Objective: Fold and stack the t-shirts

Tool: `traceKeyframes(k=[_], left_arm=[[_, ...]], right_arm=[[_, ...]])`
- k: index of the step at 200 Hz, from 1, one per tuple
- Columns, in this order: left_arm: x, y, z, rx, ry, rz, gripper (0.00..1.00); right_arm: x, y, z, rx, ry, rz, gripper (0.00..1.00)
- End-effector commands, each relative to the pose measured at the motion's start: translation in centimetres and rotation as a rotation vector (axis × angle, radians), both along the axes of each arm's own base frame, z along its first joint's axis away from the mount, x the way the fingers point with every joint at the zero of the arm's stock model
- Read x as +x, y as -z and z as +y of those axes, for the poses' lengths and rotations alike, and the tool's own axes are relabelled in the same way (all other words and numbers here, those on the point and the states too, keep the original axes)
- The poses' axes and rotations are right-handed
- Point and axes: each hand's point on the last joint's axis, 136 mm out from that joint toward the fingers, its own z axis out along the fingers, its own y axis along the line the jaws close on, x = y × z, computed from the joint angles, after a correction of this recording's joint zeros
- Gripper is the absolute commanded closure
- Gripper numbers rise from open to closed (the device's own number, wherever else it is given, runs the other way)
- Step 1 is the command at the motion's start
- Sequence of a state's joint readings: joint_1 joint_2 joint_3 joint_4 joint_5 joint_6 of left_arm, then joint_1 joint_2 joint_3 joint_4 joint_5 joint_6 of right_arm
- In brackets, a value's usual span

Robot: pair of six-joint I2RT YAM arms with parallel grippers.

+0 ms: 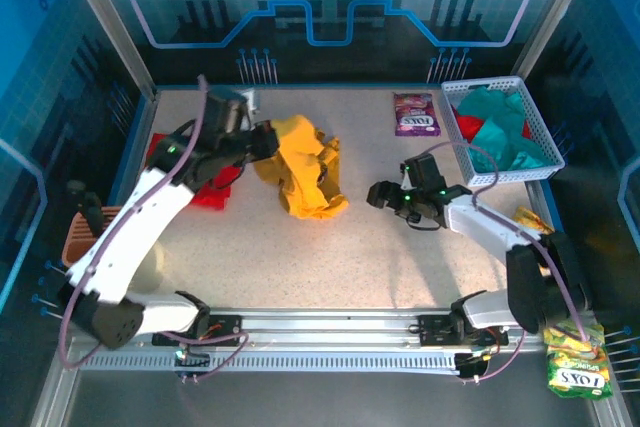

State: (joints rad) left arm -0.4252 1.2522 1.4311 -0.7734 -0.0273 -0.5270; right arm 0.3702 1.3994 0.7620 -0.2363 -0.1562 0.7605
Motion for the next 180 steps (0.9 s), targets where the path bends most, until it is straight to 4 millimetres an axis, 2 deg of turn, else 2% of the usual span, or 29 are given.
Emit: traceKeyframes(k=[1,40,60,99,126,134,141,153,161,180], left_arm=[[-1.8,2.8,2.2,-0.027,-0.015,0.050,1.00],[-4.6,6.5,4.9,-0.038,-0.097,0.095,1.00],[-5.4,8.1,5.4,-0.044,-0.113,0.131,1.00],[-6.2,8.6,6.3,-0.033,-0.138,0.130,1.00],[-6.4,8.2,6.9,-0.015,-0.148,0.119,1.00],[-6.4,8.0,6.9,-0.016,-0.147,0.117,1.00],[-6.3,7.8,6.8,-0.019,-0.146,0.111,1.00],[-6.1,7.4,6.6,-0.031,-0.138,0.098,1.00],[-6.0,6.9,6.4,-0.041,-0.127,0.083,1.00],[-5.4,4.9,6.1,-0.050,-0.110,0.029,1.00]], right_arm=[[1.6,-0.5,2.9,0.044,-0.036,-0.031,0.19],[2.8,0.9,7.3,0.034,-0.108,0.012,0.24],[3.0,2.0,9.2,0.026,-0.132,0.037,0.27],[3.1,3.8,11.1,0.058,-0.132,0.088,0.35],[3.2,4.5,11.5,0.080,-0.125,0.101,0.57],[3.3,4.4,11.4,0.078,-0.124,0.099,0.68],[3.3,4.2,11.2,0.074,-0.121,0.093,0.81],[3.4,3.6,10.7,0.057,-0.113,0.069,0.95],[3.4,3.0,10.2,0.045,-0.105,0.053,1.00],[3.3,1.5,8.3,0.005,-0.073,0.015,1.00]])
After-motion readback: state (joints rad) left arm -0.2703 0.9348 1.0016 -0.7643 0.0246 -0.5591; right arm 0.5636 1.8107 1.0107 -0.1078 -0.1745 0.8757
